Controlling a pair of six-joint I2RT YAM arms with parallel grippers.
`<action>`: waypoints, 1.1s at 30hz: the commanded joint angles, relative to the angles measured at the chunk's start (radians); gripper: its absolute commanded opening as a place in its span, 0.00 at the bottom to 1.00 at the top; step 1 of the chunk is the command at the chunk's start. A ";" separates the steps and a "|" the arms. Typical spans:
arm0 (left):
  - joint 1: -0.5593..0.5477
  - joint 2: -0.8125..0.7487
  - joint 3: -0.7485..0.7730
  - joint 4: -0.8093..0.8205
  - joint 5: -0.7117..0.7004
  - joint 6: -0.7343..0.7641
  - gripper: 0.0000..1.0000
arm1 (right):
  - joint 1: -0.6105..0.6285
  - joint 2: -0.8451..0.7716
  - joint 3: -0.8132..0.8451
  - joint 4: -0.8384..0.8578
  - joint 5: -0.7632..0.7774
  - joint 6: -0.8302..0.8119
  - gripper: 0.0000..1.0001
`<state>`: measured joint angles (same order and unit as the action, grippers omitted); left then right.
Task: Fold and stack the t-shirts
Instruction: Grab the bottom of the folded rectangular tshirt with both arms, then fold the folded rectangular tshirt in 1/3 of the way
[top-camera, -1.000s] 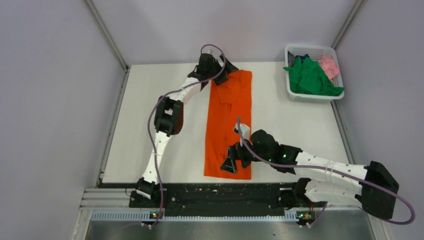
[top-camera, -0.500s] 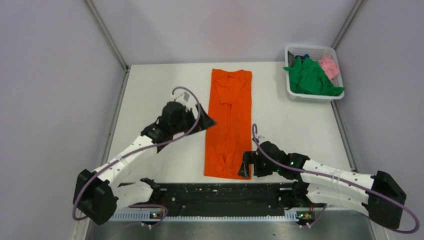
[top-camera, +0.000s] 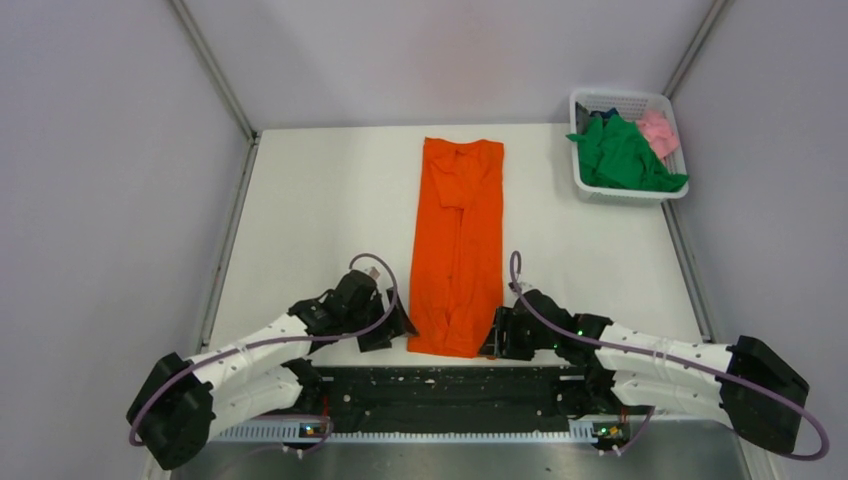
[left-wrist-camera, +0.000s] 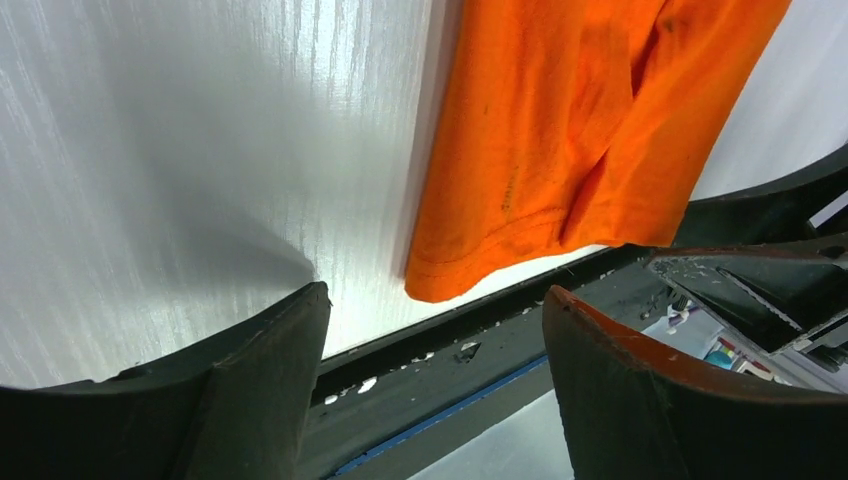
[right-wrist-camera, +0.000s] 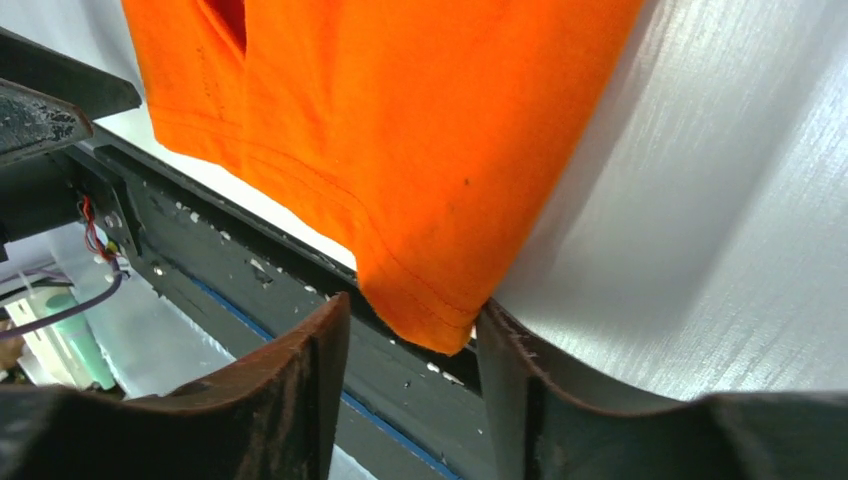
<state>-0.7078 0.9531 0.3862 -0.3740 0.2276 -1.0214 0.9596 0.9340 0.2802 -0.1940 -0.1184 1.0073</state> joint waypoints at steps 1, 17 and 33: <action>-0.009 0.038 -0.025 0.086 0.000 -0.038 0.80 | -0.004 -0.001 -0.034 -0.041 0.040 0.036 0.46; -0.029 0.218 -0.041 0.197 0.061 -0.033 0.29 | -0.003 -0.018 -0.016 -0.102 0.072 0.041 0.25; -0.055 0.068 -0.057 0.083 0.111 -0.044 0.00 | 0.078 -0.044 -0.014 -0.109 -0.027 0.026 0.00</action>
<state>-0.7551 1.0962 0.3485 -0.2363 0.3042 -1.0679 0.9848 0.9138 0.2672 -0.2840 -0.1093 1.0306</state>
